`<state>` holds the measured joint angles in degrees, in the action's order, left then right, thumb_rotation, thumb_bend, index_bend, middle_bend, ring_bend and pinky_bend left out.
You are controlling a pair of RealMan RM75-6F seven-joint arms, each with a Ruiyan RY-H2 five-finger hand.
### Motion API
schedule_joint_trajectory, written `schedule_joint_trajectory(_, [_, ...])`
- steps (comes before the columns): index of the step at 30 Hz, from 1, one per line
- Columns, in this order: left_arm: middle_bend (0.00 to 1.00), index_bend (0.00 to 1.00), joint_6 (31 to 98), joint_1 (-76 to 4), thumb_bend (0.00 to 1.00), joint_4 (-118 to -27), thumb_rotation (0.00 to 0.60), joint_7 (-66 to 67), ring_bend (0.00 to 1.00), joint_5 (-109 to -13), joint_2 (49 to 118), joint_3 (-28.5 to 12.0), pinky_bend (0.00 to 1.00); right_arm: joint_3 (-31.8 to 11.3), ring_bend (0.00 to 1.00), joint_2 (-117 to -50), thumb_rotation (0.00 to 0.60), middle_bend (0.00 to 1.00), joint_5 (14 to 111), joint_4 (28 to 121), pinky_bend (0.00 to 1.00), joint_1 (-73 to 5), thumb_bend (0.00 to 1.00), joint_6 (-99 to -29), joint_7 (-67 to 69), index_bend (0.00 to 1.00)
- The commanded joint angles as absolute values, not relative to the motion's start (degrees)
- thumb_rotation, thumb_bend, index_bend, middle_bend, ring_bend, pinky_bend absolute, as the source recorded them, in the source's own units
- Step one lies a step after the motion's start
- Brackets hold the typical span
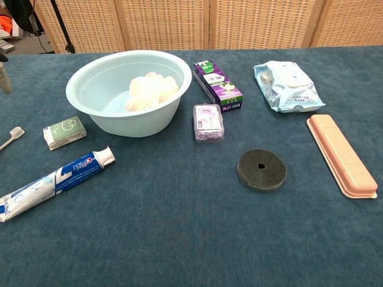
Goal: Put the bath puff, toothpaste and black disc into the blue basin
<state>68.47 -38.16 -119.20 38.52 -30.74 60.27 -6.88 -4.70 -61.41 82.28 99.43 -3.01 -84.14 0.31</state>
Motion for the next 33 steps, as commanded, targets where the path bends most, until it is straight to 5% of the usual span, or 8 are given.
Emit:
schedule_joint_trajectory(1, [0.0, 0.39, 69.8, -37.4, 0.34, -118.4, 0.6, 39.1, 0.0, -31.1, 59.8, -5.6, 0.03, -4.8, 0.0, -61.2, 0.6, 0.0, 82.4, 99.6, 0.0, -3.0, 0.21, -84.3, 0.6, 0.06])
schedule_joint_trajectory(14, [0.0, 0.39, 71.2, -36.4, 0.26, -108.5, 0.6, 38.7, 0.0, -31.6, 66.3, -3.8, 0.03, -4.9, 0.0, -61.2, 0.6, 0.0, 82.3, 99.7, 0.0, -2.9, 0.21, -84.5, 0.9, 0.06])
schedule_joint_trajectory(33, [0.0, 0.39, 81.7, -35.7, 0.27, -93.5, 0.6, 43.1, 0.0, -31.7, 86.9, -6.6, 0.03, -5.0, 0.0, -61.0, 0.6, 0.0, 82.1, 99.7, 0.0, -2.9, 0.21, -84.2, 1.9, 0.06])
